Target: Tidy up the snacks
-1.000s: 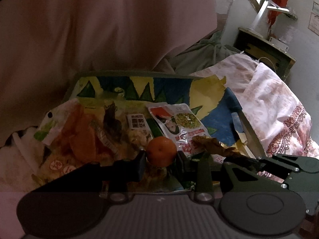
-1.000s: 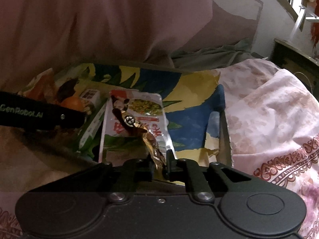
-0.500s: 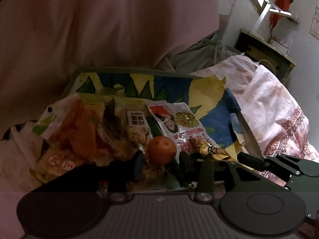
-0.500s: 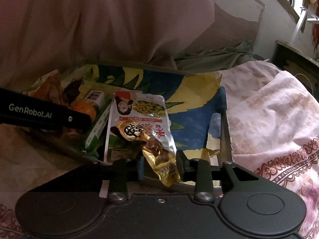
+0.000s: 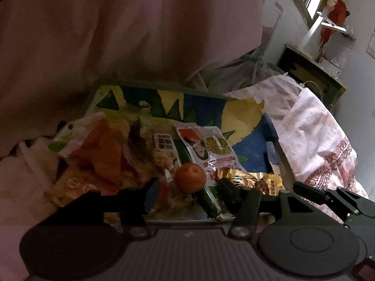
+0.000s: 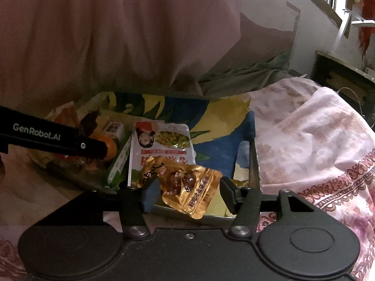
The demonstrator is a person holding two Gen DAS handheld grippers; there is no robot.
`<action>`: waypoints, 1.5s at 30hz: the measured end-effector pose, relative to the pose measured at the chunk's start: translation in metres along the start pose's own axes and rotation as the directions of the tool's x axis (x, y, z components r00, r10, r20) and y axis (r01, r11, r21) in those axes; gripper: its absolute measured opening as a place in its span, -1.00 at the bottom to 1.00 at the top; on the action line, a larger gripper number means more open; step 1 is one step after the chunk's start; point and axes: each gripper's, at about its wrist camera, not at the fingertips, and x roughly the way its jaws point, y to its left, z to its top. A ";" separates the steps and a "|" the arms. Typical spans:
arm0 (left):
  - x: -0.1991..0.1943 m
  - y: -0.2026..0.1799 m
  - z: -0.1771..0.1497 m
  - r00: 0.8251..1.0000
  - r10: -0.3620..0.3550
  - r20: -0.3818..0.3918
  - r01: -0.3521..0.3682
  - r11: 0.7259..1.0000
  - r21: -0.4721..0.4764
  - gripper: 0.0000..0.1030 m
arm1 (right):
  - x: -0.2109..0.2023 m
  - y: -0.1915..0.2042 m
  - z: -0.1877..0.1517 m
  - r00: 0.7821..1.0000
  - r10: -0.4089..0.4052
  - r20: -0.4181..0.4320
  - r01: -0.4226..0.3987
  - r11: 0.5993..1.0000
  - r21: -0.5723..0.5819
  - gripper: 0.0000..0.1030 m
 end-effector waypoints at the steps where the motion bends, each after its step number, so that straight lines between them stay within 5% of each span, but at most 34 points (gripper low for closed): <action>1: -0.003 0.000 0.000 1.000 0.003 0.007 -0.003 1.000 0.001 0.29 | -0.004 -0.001 0.000 1.000 -0.001 0.006 0.000 1.000 0.007 0.21; 11: -0.047 -0.007 0.005 0.991 0.056 0.119 -0.061 0.997 0.037 0.66 | -0.039 -0.009 0.012 0.996 -0.015 0.084 0.008 0.996 0.086 0.42; 21: -0.095 -0.014 0.002 0.963 0.123 0.239 -0.149 0.984 0.094 0.96 | -0.084 -0.016 0.019 0.982 -0.018 0.188 -0.018 0.982 0.186 0.66; 34: -0.154 -0.021 -0.028 0.932 0.165 0.322 -0.220 0.965 0.143 0.99 | -0.140 -0.015 0.014 0.961 -0.039 0.274 -0.021 0.977 0.214 0.89; 45: -0.184 -0.019 -0.046 0.927 0.177 0.331 -0.231 0.964 0.133 0.99 | -0.171 -0.013 -0.002 0.961 -0.040 0.274 -0.033 0.966 0.256 0.96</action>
